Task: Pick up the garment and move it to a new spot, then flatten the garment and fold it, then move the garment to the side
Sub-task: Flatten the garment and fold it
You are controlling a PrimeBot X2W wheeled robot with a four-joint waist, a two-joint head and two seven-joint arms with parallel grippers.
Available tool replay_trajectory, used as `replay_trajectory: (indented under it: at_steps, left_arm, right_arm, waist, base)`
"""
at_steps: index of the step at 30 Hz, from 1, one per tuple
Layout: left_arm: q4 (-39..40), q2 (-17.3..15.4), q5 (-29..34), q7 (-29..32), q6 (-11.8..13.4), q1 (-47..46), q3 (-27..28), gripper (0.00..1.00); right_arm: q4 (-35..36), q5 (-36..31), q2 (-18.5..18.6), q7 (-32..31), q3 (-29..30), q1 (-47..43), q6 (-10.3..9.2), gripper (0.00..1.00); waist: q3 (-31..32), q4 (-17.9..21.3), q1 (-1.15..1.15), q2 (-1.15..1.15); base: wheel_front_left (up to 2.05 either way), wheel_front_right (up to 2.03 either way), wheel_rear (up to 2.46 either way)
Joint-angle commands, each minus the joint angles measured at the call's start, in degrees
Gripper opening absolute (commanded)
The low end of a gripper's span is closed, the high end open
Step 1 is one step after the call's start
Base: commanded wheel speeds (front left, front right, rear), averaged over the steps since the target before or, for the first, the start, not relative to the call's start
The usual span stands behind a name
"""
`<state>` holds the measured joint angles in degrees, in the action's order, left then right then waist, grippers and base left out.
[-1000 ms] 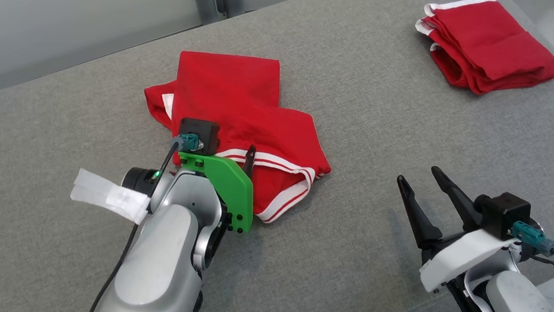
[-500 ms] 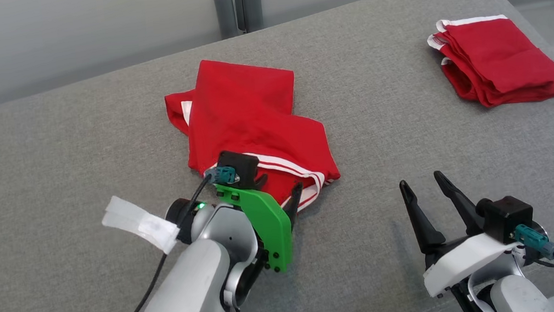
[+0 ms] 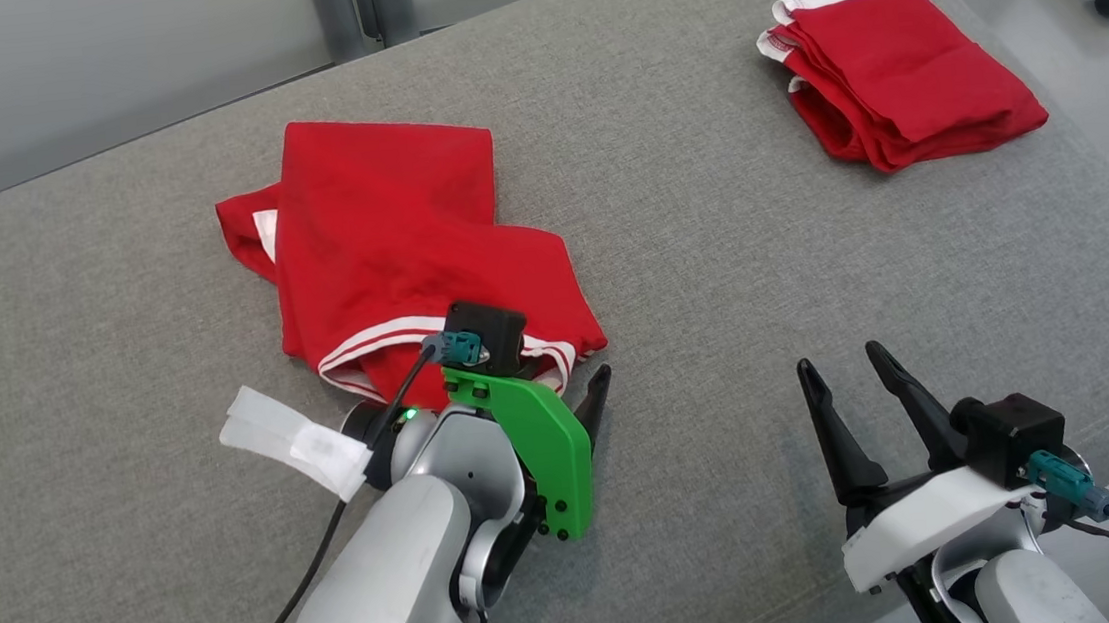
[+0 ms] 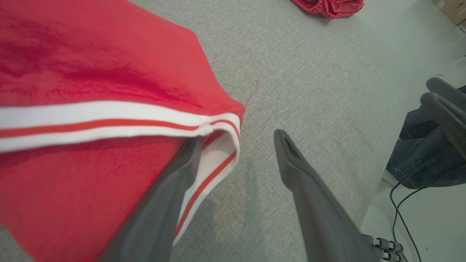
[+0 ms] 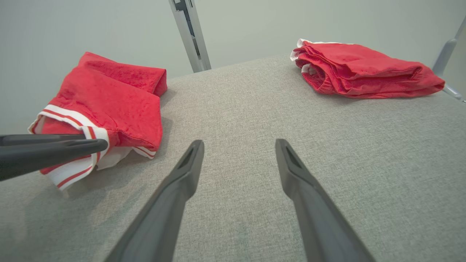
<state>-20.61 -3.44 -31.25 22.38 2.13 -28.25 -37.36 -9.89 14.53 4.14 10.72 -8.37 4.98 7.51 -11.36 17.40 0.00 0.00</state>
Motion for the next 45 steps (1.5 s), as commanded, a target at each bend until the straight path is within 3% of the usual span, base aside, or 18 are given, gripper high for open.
replay_trajectory:
  at_steps: [1, 2, 3, 16, 25, 34, 40, 45]
  left_arm:
    - [-0.6, -0.1, -0.4, -0.5, 0.3, -0.9, 0.3, 1.00]
    - [-0.9, 0.0, -0.5, -0.7, 0.2, -1.1, 0.3, 0.82]
    - [-1.1, 0.0, -0.8, -1.8, 0.1, -1.7, 0.5, 0.00]
    - [6.0, 0.5, -2.6, -9.0, -0.7, -11.8, 2.3, 0.00]
    - [11.2, 0.5, -4.3, -11.4, -0.6, -22.8, 2.9, 0.00]
    - [15.8, 0.5, -10.8, -19.4, 2.1, -31.1, 0.0, 0.00]
    - [15.3, 0.4, -14.3, -23.9, 5.3, -30.5, -0.7, 0.00]
    - [10.3, -4.4, -14.1, -25.5, 7.9, -25.7, 2.1, 0.00]
  right_arm:
    - [-0.3, 0.5, -0.2, 0.5, 0.0, 0.5, -0.04, 1.00]
    - [-0.4, 0.5, -0.2, 0.5, 0.1, 0.7, -0.04, 1.00]
    - [-0.6, 0.5, -0.3, 0.7, 0.3, 0.7, -0.04, 1.00]
    - [-1.3, -0.4, -0.6, 0.5, 0.4, 1.0, -0.04, 1.00]
    - [-1.3, -0.5, -0.7, 0.3, 0.2, 1.0, -0.04, 1.00]
    - [-2.2, -0.7, -0.8, 0.5, -0.7, 1.2, -0.04, 1.00]
    - [-2.4, -1.0, -0.9, 0.7, -0.2, 0.9, -0.04, 1.00]
    - [-1.8, -1.4, -0.9, 0.1, -0.1, 0.5, -0.04, 1.00]
  waist:
    - [-0.8, 0.9, 0.00, 0.00]
    - [-0.9, 0.9, 0.00, 0.00]
    - [-0.9, 0.7, 0.00, 0.00]
    - [1.1, -3.4, 0.00, 0.00]
    - [1.7, -3.6, 0.00, 0.00]
    - [2.2, -2.2, 0.00, 0.00]
    - [2.4, -3.1, 0.00, 0.00]
    - [2.1, -5.2, 0.00, 0.00]
  base:
    - [0.00, 0.00, 0.00]
    - [0.00, 0.00, 0.00]
    - [0.00, 0.00, 0.00]
    - [0.00, 0.00, 0.00]
    - [0.00, 0.00, 0.00]
    - [0.00, 0.00, 0.00]
    - [0.00, 0.00, 0.00]
    - [0.00, 0.00, 0.00]
